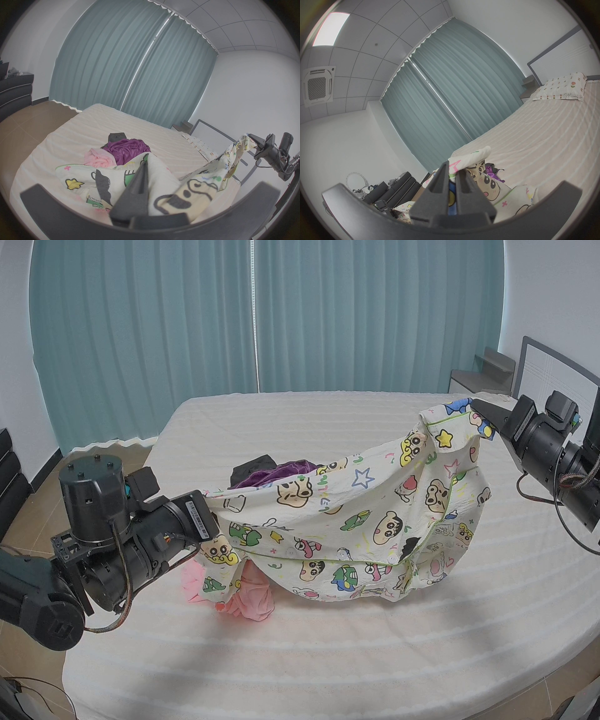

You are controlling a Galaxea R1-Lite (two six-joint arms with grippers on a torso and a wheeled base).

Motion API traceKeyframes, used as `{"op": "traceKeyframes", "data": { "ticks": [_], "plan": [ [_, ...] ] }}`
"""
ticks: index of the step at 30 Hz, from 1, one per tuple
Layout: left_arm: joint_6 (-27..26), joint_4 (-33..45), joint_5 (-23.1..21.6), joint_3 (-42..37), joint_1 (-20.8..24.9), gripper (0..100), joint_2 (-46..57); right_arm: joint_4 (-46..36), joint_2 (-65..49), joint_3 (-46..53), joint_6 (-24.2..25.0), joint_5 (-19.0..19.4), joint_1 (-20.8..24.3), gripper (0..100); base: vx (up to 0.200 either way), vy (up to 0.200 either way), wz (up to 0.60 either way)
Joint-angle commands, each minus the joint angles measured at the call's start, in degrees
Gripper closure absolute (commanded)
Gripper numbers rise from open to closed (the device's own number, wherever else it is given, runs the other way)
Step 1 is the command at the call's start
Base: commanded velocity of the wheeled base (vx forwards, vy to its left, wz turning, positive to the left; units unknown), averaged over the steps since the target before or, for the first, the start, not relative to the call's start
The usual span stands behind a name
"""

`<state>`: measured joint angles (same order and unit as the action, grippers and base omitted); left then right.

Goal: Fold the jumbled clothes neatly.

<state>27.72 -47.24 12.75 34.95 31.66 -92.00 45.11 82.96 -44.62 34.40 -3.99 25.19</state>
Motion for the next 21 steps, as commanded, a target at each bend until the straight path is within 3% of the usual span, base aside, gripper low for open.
{"op": "traceKeyframes", "data": {
  "ticks": [1,5,17,21],
  "plan": [
    [1.28,-0.05,0.34,-0.59,0.95,100,0.60,0.07,-1.31,0.14,0.05,0.12,0.04,100,-0.200,0.000,0.00],
    [2.69,0.04,0.61,-0.85,1.65,100,2.27,-0.02,-3.68,0.23,0.14,0.21,0.39,100,-0.200,0.000,0.00],
    [8.05,0.22,0.43,-1.20,1.83,100,3.76,-0.37,-7.81,-0.03,0.05,0.82,1.01,100,0.000,0.000,0.00],
    [7.96,0.22,0.43,-1.20,3.15,100,3.58,-0.46,-7.37,2.08,-0.04,0.56,1.62,100,0.000,-0.200,0.00]
  ]
}}
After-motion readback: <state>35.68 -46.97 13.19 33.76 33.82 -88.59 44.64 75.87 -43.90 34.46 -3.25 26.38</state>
